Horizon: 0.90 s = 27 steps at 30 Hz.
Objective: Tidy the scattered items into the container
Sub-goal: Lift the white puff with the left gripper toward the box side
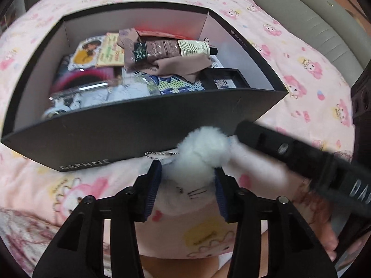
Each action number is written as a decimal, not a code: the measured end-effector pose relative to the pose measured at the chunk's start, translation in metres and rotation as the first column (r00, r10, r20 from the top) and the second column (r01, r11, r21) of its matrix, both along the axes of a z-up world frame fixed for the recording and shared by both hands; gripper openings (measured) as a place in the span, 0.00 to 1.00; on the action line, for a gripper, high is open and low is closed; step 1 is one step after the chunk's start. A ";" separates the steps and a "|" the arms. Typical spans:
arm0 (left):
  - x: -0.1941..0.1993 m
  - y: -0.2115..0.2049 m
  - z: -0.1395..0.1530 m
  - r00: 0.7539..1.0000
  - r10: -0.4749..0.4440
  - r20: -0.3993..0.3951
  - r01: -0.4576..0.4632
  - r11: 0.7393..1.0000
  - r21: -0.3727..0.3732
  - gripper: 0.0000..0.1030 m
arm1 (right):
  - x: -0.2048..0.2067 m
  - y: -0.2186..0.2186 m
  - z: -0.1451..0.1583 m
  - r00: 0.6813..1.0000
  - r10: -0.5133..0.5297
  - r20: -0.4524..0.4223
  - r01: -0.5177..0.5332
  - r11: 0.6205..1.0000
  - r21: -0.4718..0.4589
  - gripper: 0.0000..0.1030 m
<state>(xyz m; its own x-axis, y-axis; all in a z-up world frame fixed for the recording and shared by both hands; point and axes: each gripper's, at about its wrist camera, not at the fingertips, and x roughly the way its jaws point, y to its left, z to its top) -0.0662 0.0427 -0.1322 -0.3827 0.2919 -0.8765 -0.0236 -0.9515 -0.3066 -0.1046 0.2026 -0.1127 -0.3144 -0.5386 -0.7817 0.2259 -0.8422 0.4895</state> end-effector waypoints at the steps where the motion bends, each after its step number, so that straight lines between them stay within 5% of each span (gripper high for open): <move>1: 0.000 -0.001 0.000 1.000 -0.006 0.000 0.006 1.000 0.015 0.49 | 0.000 0.001 -0.002 1.000 0.004 0.011 -0.004 1.000 -0.008 0.54; 9: 0.007 -0.013 0.007 1.000 -0.028 -0.010 0.029 0.992 0.126 0.51 | 0.004 0.000 0.004 1.000 0.020 -0.015 -0.022 0.996 -0.089 0.54; 16: 0.018 -0.022 0.018 0.999 -0.045 -0.017 0.046 0.996 0.070 0.51 | 0.001 -0.012 -0.024 0.996 0.019 0.088 -0.023 0.999 0.042 0.54; 19: 0.021 -0.035 0.024 0.999 -0.019 -0.039 0.022 0.997 0.072 0.51 | -0.001 -0.008 -0.028 0.994 -0.008 0.108 0.003 0.999 0.052 0.54; 24: 0.022 -0.070 0.027 0.996 0.081 -0.047 -0.070 0.977 0.202 0.51 | -0.002 -0.005 -0.028 0.994 -0.014 0.108 0.008 0.998 0.055 0.54; 27: 0.019 -0.078 0.021 0.990 0.139 -0.026 -0.132 0.974 0.186 0.50 | -0.001 0.003 -0.024 0.994 -0.038 0.102 0.035 0.999 0.029 0.54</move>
<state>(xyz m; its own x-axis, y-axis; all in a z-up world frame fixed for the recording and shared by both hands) -0.0472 -0.0351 -0.1112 -0.4621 0.3891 -0.7969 0.0867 -0.8745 -0.4772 -0.1055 0.2055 -0.1367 -0.2508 -0.5060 -0.8252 0.1443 -0.8625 0.4850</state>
